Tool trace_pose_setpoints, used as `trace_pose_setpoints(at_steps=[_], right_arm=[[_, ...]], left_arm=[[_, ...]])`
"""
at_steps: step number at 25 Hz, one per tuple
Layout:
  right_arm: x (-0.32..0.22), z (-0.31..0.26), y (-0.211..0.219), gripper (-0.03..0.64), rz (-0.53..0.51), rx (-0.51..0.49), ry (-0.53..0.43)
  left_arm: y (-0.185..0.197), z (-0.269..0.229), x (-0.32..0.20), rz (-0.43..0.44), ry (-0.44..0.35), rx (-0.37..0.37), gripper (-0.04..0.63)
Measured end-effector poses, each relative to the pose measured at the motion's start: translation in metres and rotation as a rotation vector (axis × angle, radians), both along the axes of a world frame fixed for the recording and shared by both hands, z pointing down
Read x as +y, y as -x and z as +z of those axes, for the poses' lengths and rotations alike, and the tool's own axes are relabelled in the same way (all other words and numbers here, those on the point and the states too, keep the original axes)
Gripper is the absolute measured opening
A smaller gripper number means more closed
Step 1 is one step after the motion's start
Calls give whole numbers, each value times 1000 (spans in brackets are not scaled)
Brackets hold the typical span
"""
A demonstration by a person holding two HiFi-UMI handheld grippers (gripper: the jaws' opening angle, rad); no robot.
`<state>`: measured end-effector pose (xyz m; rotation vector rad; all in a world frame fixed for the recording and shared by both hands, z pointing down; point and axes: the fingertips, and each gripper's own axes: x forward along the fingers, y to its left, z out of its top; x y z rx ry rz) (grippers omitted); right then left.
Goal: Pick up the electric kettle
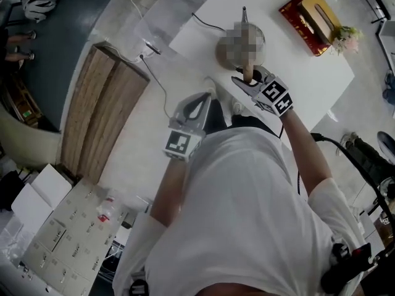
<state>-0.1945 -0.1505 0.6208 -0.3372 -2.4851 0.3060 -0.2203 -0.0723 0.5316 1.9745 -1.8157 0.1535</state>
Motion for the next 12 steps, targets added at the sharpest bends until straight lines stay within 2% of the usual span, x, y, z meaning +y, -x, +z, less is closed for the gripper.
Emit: trace_pose_setpoints(at_steps=[12], right_arm=[[-53, -7, -58, 121, 239, -3, 2]], left_arm=[[-35, -1, -41, 201, -22, -35, 2]])
